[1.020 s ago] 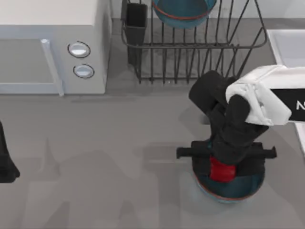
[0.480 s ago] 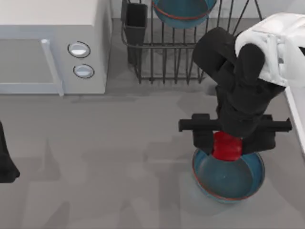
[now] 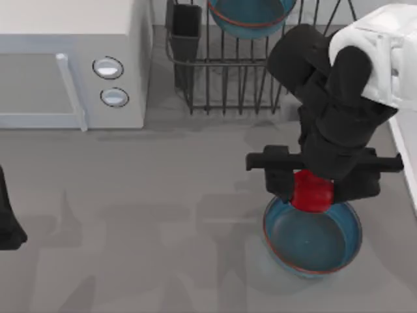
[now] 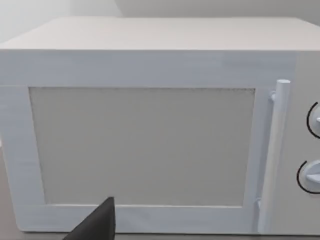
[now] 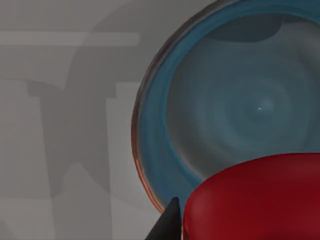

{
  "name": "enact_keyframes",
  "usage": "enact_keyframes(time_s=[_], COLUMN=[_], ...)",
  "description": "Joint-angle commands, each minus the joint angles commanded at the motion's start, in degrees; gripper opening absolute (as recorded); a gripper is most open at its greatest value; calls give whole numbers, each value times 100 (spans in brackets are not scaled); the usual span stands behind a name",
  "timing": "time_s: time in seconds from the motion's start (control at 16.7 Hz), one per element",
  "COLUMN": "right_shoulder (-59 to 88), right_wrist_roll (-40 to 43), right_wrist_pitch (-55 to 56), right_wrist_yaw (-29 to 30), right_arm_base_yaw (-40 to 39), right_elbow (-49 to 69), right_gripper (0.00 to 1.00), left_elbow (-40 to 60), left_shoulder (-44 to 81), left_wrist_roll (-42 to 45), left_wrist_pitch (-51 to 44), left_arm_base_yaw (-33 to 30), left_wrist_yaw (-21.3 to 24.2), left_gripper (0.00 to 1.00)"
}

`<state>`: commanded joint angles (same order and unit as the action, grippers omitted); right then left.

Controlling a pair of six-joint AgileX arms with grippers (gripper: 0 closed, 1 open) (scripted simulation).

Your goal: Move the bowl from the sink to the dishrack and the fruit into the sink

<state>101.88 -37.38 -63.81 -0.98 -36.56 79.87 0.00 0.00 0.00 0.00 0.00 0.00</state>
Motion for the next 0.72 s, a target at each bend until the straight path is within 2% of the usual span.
enact_keyframes(time_s=[0.3,0.72], right_shoulder=[-37,-266], right_wrist_roll=[328,1346], right_wrist_pitch=[1184,4526], right_wrist_yaw=[-289,-1158], right_arm_base_yaw=[715,2659], right_elbow=[-344,-1610], right_gripper=[0,0], left_elbow=[0,0], left_shoulder=[0,0], left_wrist_roll=[0,0], left_wrist_pitch=[0,0], left_arm_base_yaw=[0,0], left_wrist_yaw=[0,0], left_gripper=[100,100])
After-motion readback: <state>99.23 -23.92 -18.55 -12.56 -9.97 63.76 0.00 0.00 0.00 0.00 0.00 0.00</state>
